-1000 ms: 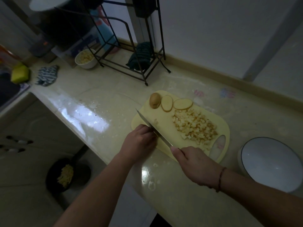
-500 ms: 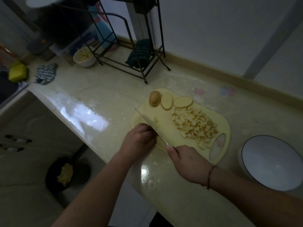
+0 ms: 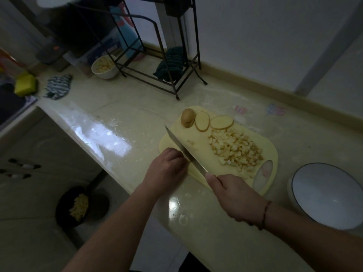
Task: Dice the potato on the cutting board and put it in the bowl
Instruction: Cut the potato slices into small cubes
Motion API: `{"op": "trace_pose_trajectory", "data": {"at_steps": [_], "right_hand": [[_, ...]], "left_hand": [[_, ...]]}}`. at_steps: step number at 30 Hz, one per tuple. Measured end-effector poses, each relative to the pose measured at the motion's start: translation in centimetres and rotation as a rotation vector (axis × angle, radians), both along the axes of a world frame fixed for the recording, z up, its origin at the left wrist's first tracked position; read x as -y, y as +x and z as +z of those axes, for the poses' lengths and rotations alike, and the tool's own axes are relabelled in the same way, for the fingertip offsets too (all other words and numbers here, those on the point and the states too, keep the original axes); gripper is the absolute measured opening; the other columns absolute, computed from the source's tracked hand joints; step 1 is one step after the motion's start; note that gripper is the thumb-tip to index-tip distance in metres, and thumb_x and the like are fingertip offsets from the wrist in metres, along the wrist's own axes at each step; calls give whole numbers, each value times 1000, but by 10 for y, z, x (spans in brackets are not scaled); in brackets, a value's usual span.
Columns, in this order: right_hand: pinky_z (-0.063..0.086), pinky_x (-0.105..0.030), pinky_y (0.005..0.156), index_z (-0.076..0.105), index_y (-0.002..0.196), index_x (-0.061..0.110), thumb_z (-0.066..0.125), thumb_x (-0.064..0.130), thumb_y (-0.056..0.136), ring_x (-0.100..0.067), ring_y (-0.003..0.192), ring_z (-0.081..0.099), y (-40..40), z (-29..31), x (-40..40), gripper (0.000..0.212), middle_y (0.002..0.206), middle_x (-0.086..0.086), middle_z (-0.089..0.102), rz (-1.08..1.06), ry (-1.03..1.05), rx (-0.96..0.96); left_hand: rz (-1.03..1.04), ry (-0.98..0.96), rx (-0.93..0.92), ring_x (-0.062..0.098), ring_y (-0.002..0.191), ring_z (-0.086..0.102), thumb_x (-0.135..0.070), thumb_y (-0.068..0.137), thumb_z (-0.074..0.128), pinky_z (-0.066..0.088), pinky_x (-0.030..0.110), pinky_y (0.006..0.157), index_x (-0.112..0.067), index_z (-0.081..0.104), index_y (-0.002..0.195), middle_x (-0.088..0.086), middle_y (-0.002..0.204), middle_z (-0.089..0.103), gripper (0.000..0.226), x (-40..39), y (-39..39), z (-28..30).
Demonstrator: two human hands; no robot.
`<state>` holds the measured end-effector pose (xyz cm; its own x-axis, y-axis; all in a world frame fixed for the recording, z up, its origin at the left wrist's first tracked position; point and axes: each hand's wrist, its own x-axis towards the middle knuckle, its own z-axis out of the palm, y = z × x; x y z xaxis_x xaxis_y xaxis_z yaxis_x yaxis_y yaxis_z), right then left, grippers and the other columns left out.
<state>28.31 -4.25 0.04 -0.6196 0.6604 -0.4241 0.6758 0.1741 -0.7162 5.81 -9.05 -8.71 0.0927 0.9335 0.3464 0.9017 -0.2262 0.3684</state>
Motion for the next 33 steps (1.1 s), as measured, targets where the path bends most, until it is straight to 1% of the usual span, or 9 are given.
{"op": "trace_pose_trajectory", "data": {"at_steps": [2,4,7,11,16,21,24,26,33], "right_hand": [[29,-28,59,42,58,12,28,46,101,-10,52,46,-1,-1,2,57,55,-1,46,29,32,6],[27,-29,58,42,58,12,28,47,101,-15,58,47,-1,-2,2,57,56,-2,47,35,41,16],[30,-22,51,43,58,12,29,49,100,-10,53,45,4,-4,4,58,55,-2,48,26,26,23],[31,-19,51,42,58,11,29,50,99,-9,50,43,9,-5,8,58,53,0,46,25,20,35],[26,-25,52,41,57,16,28,47,101,-5,53,43,-6,-11,5,56,56,3,46,39,10,53],[34,-27,55,48,61,12,28,48,101,-6,49,47,-2,-10,-6,58,55,-1,51,-2,-21,48],[34,-15,39,49,64,9,29,50,100,-4,38,47,6,-8,-12,58,55,-4,51,-71,-49,56],[34,-14,37,49,64,9,29,51,100,0,35,46,5,-7,-11,58,56,-7,52,-69,-50,65],[40,-14,42,46,62,9,30,50,100,0,37,47,1,1,0,58,55,-7,49,-35,-64,11]], "left_hand": [[8,-14,-5,27,90,62,-18,87,66,56,37,66,-6,76,93,9,95,69,17,1,1,-1],[14,-10,4,28,89,63,-19,86,63,56,36,65,-6,77,94,9,95,70,20,0,4,1],[20,12,38,29,84,64,-19,86,63,56,35,62,-7,76,90,8,90,70,18,-1,6,4],[8,16,36,28,83,66,-17,84,64,56,33,62,-7,77,88,8,91,71,17,-2,5,4],[25,17,60,27,84,67,-19,87,64,55,32,65,-7,78,88,8,91,72,19,-3,6,4],[11,31,45,23,88,64,-19,88,64,54,32,69,-6,78,88,7,92,71,19,-3,4,4],[26,69,43,20,87,60,-18,87,65,53,33,66,-5,76,82,7,88,70,18,-5,6,3],[33,68,47,22,86,63,-17,87,67,55,34,64,-4,76,83,7,88,69,16,-4,7,2],[62,70,46,28,83,63,-11,86,72,54,38,63,-2,73,83,10,88,66,9,6,3,4]]}}
